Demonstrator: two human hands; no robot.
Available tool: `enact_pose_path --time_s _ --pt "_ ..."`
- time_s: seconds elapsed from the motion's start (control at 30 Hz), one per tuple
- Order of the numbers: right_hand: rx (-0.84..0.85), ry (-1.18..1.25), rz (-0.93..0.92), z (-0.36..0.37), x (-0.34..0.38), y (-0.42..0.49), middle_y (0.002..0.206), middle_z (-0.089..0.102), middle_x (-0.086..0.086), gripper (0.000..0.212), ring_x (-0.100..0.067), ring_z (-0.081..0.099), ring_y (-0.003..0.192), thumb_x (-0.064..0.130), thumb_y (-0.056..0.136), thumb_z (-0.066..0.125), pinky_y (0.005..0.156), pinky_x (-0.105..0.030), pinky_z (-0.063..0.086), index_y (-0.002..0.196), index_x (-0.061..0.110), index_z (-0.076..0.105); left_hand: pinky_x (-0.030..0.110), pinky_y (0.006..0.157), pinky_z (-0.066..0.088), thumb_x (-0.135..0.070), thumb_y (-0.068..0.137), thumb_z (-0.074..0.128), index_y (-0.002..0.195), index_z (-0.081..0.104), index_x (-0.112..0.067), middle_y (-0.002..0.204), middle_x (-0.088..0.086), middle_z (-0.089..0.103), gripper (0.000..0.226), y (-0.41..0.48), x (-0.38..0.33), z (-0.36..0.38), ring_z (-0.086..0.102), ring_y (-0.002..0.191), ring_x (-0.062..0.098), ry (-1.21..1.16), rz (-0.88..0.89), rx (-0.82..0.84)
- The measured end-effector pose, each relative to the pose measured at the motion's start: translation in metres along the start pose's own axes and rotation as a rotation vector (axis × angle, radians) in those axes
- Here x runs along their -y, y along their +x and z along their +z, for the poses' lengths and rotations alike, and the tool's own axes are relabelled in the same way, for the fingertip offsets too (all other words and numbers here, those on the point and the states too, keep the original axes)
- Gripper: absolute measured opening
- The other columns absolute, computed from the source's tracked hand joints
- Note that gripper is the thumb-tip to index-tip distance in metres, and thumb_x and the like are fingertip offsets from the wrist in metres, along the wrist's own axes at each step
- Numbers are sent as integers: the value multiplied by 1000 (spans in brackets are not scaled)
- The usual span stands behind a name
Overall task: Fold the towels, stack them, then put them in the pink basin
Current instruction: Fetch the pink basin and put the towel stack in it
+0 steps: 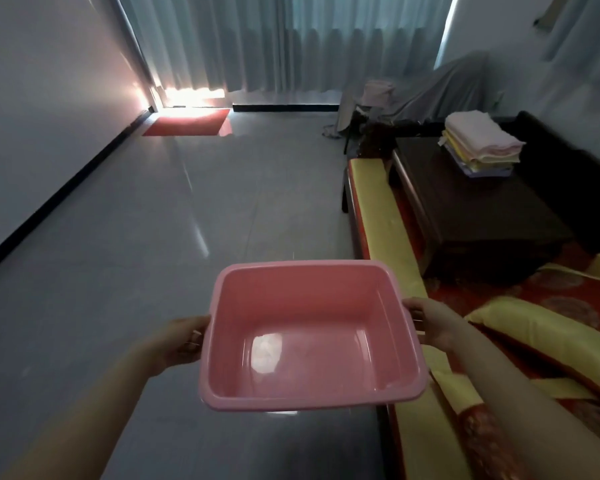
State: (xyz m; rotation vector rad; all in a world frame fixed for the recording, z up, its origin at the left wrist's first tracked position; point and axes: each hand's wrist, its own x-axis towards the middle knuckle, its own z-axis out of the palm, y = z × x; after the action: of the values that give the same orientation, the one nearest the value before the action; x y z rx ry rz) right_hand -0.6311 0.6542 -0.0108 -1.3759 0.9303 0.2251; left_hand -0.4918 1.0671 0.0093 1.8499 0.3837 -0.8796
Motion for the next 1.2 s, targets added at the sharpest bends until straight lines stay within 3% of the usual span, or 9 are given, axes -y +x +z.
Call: enact_pose_path --time_s 0.23,0.3,0.47,0.53,0.7,0.87,1.0,1.1,1.2 --pt "-112 -180 -14 8 107 110 74 64 -6 16 -22 61 74 19 88 57 71 -36 53 81 10 68 24 56 56 -30 89 62 83 65 -8 63 6 64 23 137 -145 -6 60 56 18 147 55 91" --pt "-162 -139 20 2 129 131 71 64 -7 19 -23 61 73 18 89 56 75 -40 53 75 11 66 23 53 54 -31 89 62 84 65 -8 65 6 64 24 174 -194 2 61 54 16 198 70 136" --pt "-335 75 66 -45 191 179 81 62 -17 17 -27 59 76 11 93 53 78 -46 55 90 1 65 24 59 53 -33 91 59 82 65 -10 71 7 63 25 262 -332 56 60 62 18 346 170 245" --pt "-396 156 78 -68 206 189 89 64 -18 13 -29 61 84 11 91 56 87 -51 55 90 2 66 24 57 51 -34 90 60 81 65 -10 70 7 62 26 286 -381 89 59 61 18 403 215 270" --pt "-571 356 64 -143 235 219 105 69 -17 21 -33 65 104 13 89 59 83 -45 57 105 4 67 26 61 51 -34 91 59 83 63 -9 73 9 62 26 353 -510 212 58 64 20 543 351 388" --pt "-733 545 68 -217 244 252 92 65 -11 10 -25 62 87 16 88 60 78 -41 54 93 9 65 23 50 50 -30 92 57 88 61 -8 71 8 58 22 387 -596 353 55 57 18 630 465 473" --pt "-859 687 101 -255 251 268 83 63 -8 10 -23 60 82 20 88 60 71 -37 52 88 11 64 24 54 48 -31 93 57 85 62 -9 75 9 58 24 410 -645 446 53 63 20 722 514 598" --pt "-937 789 136 -275 256 276 79 61 -8 18 -23 58 78 25 89 57 68 -36 51 80 10 61 25 51 53 -30 92 58 85 61 -8 73 11 54 24 427 -672 511 51 62 22 766 532 666" --pt "-1000 881 157 -289 260 283 85 63 -11 34 -25 58 85 39 91 53 77 -39 51 81 8 63 21 43 50 -24 94 56 82 57 -5 68 13 49 21 445 -688 565 47 56 22 834 506 754"
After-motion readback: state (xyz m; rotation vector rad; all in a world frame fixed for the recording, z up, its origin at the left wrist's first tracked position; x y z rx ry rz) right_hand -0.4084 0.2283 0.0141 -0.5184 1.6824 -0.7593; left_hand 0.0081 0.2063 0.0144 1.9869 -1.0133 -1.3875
